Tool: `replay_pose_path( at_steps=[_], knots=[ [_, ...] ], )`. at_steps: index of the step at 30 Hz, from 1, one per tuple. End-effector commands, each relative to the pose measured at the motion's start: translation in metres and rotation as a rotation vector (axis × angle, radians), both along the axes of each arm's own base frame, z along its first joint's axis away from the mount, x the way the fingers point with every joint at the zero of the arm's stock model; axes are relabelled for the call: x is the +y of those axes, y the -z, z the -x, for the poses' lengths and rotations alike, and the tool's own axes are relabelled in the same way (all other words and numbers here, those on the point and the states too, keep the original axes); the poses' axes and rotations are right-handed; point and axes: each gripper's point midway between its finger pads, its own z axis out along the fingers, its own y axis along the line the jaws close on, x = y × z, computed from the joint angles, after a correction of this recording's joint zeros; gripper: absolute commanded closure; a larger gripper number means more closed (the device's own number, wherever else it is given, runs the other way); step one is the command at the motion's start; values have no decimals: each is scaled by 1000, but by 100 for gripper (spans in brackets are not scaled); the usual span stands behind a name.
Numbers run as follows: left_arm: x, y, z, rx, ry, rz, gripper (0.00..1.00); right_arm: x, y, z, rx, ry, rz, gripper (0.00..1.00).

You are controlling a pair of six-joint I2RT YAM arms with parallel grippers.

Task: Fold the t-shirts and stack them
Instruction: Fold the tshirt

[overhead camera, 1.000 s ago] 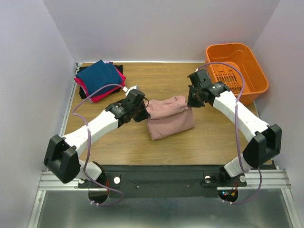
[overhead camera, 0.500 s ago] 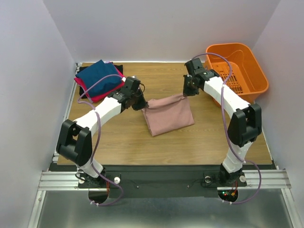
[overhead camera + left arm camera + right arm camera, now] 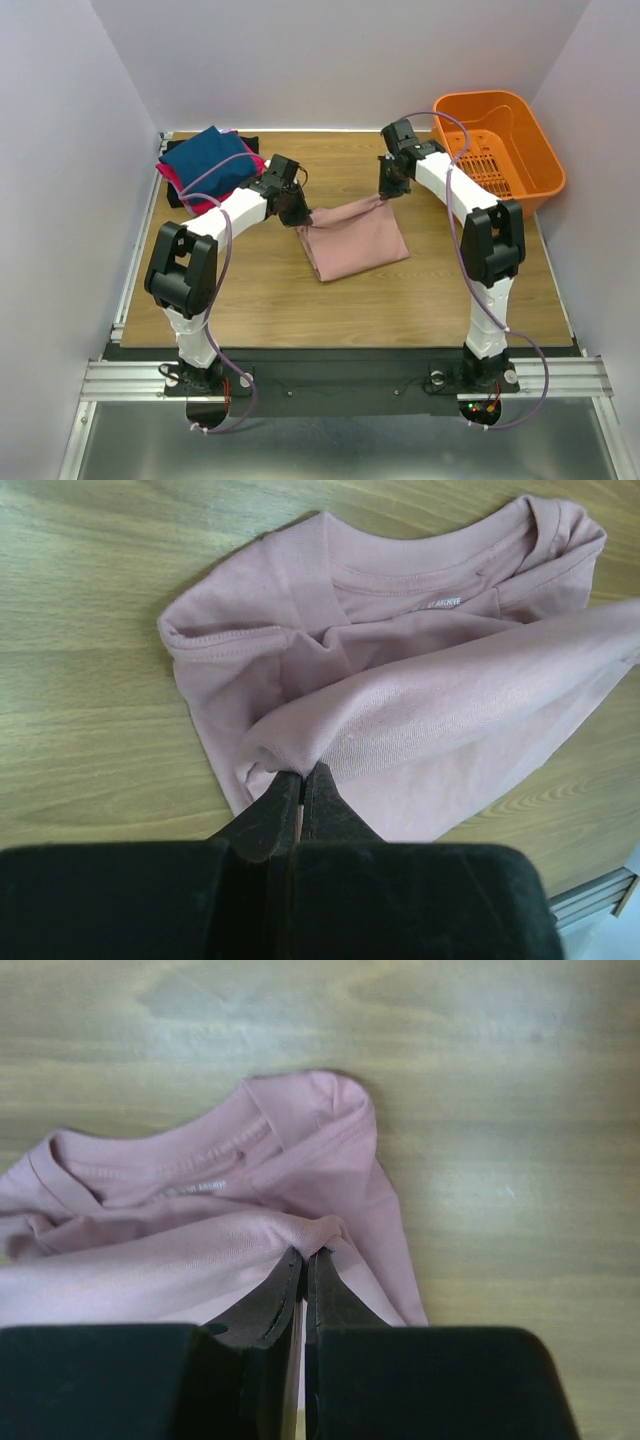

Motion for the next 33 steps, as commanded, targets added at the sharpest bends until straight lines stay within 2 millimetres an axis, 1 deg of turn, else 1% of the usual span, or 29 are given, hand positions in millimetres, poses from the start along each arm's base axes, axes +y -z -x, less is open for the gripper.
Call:
replay_pose_path(
  at_steps=[1, 2, 3, 4, 5, 6, 7, 8, 10, 11, 12, 13, 14, 16, 17, 18, 19, 20, 21, 23, 24, 25, 26, 27, 28, 29, 30, 31, 33],
  knots=[
    [12, -28, -23, -61, -26, -11, 99, 0, -21, -36, -102, 5, -17, 97],
    [16, -32, -28, -69, -43, -20, 91, 0, -23, -40, -109, 8, -20, 90],
    [21, -36, -32, -76, -61, -33, 80, 3, -37, -49, -145, 6, -38, 80],
    [22, -53, -42, -116, -79, -33, 57, 1, -42, -55, -158, 15, -47, 69],
    [34, -61, -48, -138, -119, -71, 34, -1, -58, -63, -196, 27, -66, 43],
    [36, -71, -51, -159, -129, -73, 34, -1, -59, -63, -199, 27, -67, 34],
    [43, -89, -61, -209, -164, -95, 19, -3, -76, -70, -240, 39, -81, 29],
    [52, -100, -64, -235, -195, -125, 15, -5, -89, -72, -267, 42, -87, 24],
    [57, -117, -67, -275, -220, -134, 9, -7, -107, -75, -309, 38, -88, 21],
    [60, -124, -65, -292, -231, -133, 8, -7, -118, -73, -330, 36, -95, 21],
    [60, -125, -63, -295, -231, -128, 7, -6, -121, -71, -331, 29, -100, 21],
    [59, -122, -58, -291, -219, -110, 6, -3, -123, -66, -327, 5, -117, 21],
    [60, -117, -55, -287, -221, -110, 6, 0, -117, -63, -310, -9, -125, 21],
    [54, -105, -44, -261, -191, -73, 5, 9, -114, -52, -281, -56, -170, 21],
    [53, -91, -34, -242, -178, -64, 5, 10, -99, -43, -237, -70, -173, 21],
    [49, -87, -27, -230, -158, -40, 5, 15, -100, -37, -231, -96, -200, 21],
    [50, -67, -14, -195, -146, -54, 5, 17, -96, -32, -216, -108, -213, 21],
    [45, -74, -10, -222, -127, -17, 5, 19, -90, -26, -198, -123, -225, 22],
    [43, -72, -3, -221, -111, 2, 5, 20, -76, -16, -160, -135, -230, 23],
    [43, -64, 10, -220, -104, 28, 4, 27, -73, -5, -143, -175, -276, 23],
    [40, -61, 15, -214, -87, 49, 4, 32, -61, 6, -101, -203, -302, 23],
    [39, -51, 23, -193, -74, 54, 3, 34, -56, 10, -87, -212, -316, 24],
    [35, -52, 27, -197, -54, 76, 3, 35, -42, 20, -46, -221, -328, 25],
    [33, -49, 30, -193, -47, 89, 3, 35, -42, 20, -46, -221, -328, 25],
    [32, -38, 38, -172, -38, 92, 3, 35, -29, 28, -10, -219, -334, 25],
    [29, -43, 37, -200, -34, 119, 2, 35, -20, 33, 13, -215, -335, 25],
    [25, -42, 41, -201, -30, 144, 3, 33, -14, 36, 27, -218, -333, 26],
    [24, -40, 43, -203, -32, 156, 2, 33, -5, 42, 49, -220, -331, 26],
    [22, -37, 50, -211, -32, 195, 2, 32, 4, 45, 64, -219, -325, 26]
  ],
)
